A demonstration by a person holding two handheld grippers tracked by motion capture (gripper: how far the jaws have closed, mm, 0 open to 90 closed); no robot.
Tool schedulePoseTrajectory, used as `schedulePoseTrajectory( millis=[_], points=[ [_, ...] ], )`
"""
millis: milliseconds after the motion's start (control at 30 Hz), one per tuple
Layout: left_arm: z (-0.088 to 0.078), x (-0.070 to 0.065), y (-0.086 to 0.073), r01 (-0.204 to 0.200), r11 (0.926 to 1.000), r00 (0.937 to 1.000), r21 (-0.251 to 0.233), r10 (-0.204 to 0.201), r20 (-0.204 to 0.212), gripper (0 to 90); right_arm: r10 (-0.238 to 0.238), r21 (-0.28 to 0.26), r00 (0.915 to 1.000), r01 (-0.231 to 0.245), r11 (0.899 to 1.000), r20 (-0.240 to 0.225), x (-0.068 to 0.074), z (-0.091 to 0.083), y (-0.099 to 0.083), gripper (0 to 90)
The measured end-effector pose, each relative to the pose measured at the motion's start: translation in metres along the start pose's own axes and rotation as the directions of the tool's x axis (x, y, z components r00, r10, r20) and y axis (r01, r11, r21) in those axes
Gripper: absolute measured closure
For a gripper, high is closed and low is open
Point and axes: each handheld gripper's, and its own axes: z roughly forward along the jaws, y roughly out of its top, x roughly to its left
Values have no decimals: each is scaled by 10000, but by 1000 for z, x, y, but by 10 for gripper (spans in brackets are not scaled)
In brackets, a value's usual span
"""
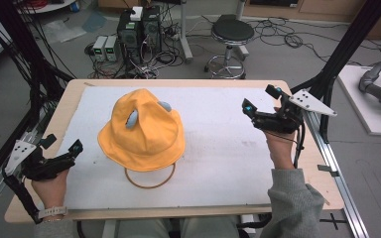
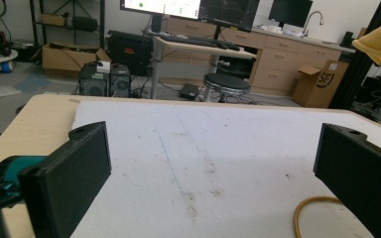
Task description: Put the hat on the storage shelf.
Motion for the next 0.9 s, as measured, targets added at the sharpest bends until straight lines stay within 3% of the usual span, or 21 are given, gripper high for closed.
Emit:
schedulePoseTrajectory(
  millis=[300, 567, 767, 900],
  points=[
    [-3, 2, 0, 31, 10000, 9998, -61, -33, -180, 17, 224, -79, 9981, -220, 9997, 582, -17, -19, -15, 7],
    [-5, 2, 3, 38, 9998, 9998, -179, -41, -185, 17, 663, 342, 9922, -702, 9969, 1060, -34, -29, -30, 7],
    [-7, 3, 4, 108, 9994, 9998, -341, -113, -143, 17, 993, 76, 9833, -1016, 9948, 1528, -43, -39, -41, 7],
    [-6, 2, 5, 75, 9995, 9999, -317, -79, -126, 17, 870, -59, 9830, -872, 9962, 1616, -43, -41, -41, 7]
  ],
)
